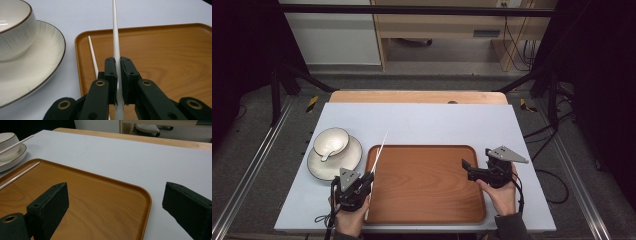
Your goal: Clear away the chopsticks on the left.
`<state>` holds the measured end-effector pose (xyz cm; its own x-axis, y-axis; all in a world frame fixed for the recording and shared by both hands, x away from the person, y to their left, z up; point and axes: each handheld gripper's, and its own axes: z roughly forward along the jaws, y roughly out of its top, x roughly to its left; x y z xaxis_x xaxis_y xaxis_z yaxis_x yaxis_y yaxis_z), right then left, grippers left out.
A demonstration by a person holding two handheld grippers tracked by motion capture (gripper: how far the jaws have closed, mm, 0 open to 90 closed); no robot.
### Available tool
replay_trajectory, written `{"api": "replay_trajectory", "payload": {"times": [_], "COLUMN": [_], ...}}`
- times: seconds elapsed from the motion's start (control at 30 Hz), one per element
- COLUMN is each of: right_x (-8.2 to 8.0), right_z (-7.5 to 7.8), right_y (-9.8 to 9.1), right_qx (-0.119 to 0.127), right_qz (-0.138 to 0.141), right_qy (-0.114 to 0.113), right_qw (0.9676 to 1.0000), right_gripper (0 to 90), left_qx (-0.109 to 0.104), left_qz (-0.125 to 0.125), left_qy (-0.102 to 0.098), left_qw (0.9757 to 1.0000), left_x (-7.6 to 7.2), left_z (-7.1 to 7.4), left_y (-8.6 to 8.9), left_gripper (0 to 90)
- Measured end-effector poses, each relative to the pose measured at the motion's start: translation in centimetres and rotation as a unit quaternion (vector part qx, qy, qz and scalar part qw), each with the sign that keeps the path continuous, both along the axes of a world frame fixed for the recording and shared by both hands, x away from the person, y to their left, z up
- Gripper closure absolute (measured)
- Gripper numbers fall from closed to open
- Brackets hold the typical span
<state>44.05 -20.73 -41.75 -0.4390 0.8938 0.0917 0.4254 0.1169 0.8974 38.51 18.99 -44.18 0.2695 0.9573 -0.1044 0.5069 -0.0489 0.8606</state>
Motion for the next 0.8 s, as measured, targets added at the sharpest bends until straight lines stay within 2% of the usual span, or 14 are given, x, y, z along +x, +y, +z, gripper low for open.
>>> {"api": "replay_trajectory", "payload": {"times": [0.07, 0.37, 0.5, 0.8], "right_x": [0.0, 0.1, 0.2, 0.2], "right_z": [0.0, -0.2, -0.4, -0.4], "right_y": [0.0, 0.2, 0.3, 0.3], "right_qx": [-0.002, -0.004, -0.005, -0.007], "right_qz": [0.001, 0.003, 0.005, 0.004], "right_qy": [0.0, 0.003, 0.008, 0.007], "right_qw": [1.0, 1.0, 0.9999, 0.9999], "right_gripper": [7.0, 7.0, 7.0, 7.1], "left_qx": [-0.008, -0.004, -0.017, -0.022], "left_qz": [0.007, 0.027, 0.041, 0.049], "left_qy": [-0.001, 0.009, 0.013, 0.028], "left_qw": [0.9999, 0.9996, 0.9989, 0.9981], "left_x": [-0.2, -0.8, -0.8, -0.6], "left_z": [-0.4, -1.8, -2.6, -3.8], "left_y": [-0.1, -1.0, -1.4, -1.7], "left_gripper": [84.0, 84.0, 84.0, 83.9]}}
